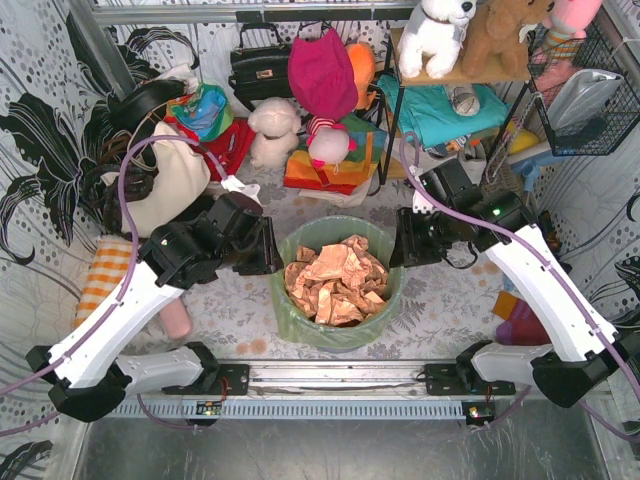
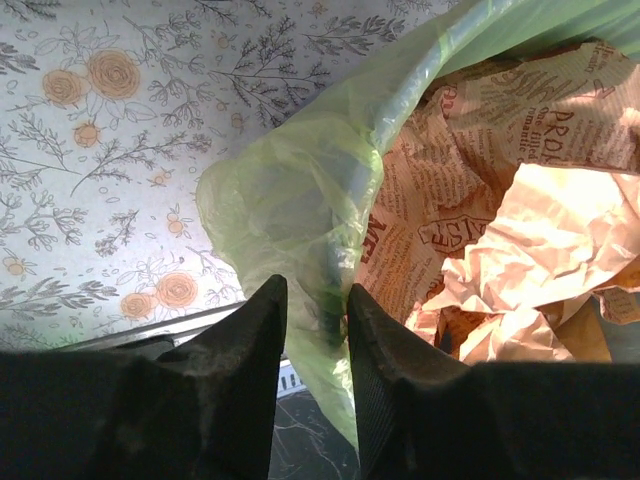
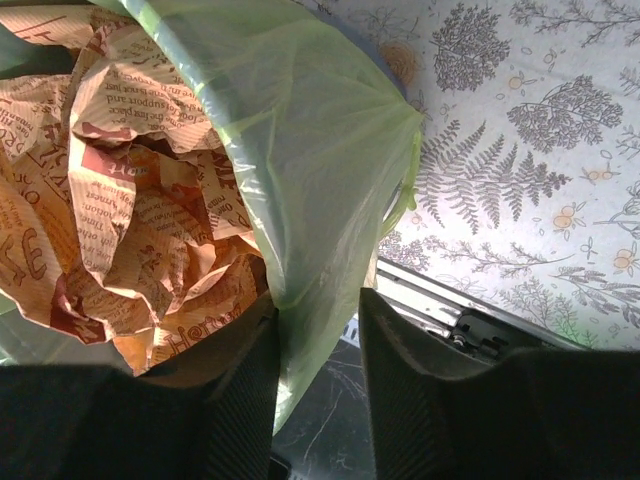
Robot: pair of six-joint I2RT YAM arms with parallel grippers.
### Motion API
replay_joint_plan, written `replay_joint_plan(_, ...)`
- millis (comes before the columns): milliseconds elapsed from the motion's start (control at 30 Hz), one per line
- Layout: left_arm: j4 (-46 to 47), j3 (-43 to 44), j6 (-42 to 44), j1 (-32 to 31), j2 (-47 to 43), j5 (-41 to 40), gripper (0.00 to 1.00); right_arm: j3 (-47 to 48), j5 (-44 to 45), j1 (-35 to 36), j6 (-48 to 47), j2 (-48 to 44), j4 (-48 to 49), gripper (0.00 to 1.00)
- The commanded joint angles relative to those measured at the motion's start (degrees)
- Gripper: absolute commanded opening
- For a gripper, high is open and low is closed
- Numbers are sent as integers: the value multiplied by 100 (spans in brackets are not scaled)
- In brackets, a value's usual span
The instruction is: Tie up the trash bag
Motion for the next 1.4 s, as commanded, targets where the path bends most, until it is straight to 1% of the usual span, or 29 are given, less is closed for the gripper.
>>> replay_joint_plan(0, 30, -27, 92, -23, -177, 68, 36, -59, -200, 43, -101, 96, 145, 33)
replay_joint_plan(100, 85, -86, 134, -23, -140, 170, 32, -37, -199, 39, -129, 140, 135, 26)
replay_joint_plan(133, 118, -101, 155, -23, -123, 168, 29, -21, -198, 42, -139, 150, 132, 23)
replay_joint_plan(167, 160, -109, 167, -23, -118, 128, 26, -3, -198, 43, -138, 159, 143, 17)
replay_joint_plan(233, 223, -80, 203, -23, -85, 44, 12, 83, -178, 43, -137, 206, 168, 4)
replay_joint_plan(267, 258, -26, 219, -23, -37, -10, 5, 153, -154, 43, -139, 240, 176, 0)
replay_joint_plan(333, 278, 189, 260, -23, 88, -171, 0, 331, -74, 37, -110, 340, 221, 0)
replay_joint_plan(533, 430, 998, 646, -22, 718, -653, 0, 997, 389, 40, -82, 718, 381, 0)
replay_joint_plan(667, 453, 1348, 950, 13, 1165, -1148, 0, 1426, 860, 29, -204, 1100, 500, 0)
replay_joint_plan(733, 462, 1491, 1097, 147, 1396, -1238, 0, 1633, 1042, 15, -268, 1343, 546, 0)
replay_joint_plan(833, 623, 1545, 1303, 501, 1624, -1156, 0, 1888, 1197, -85, -350, 1708, 621, 0)
replay_joint_plan(1033, 1209, 1554, 1656, 1166, 1841, -515, 0, 2079, 1215, -421, -470, 2192, 771, 0)
replay_joint_plan(1133, 1400, 1532, 1827, 1292, 1957, -205, 0, 2028, 1226, -527, -483, 2221, 854, 0)
replay_joint_plan(1200, 1409, 1557, 1842, 1296, 2047, -151, 0, 2020, 1218, -550, -507, 2220, 889, 0)
replay_joint_plan(1267, 1413, 1558, 1835, 1296, 2048, -102, 3, 2036, 1200, -551, -508, 2205, 893, 1)
replay_joint_plan(1300, 1432, 1542, 1817, 1296, 2012, -99, 7, 2048, 1199, -547, -504, 2191, 898, 5)
replay_joint_plan(1367, 1505, 1491, 1787, 1304, 1903, -98, 18, 2071, 1200, -556, -498, 2146, 915, 13)
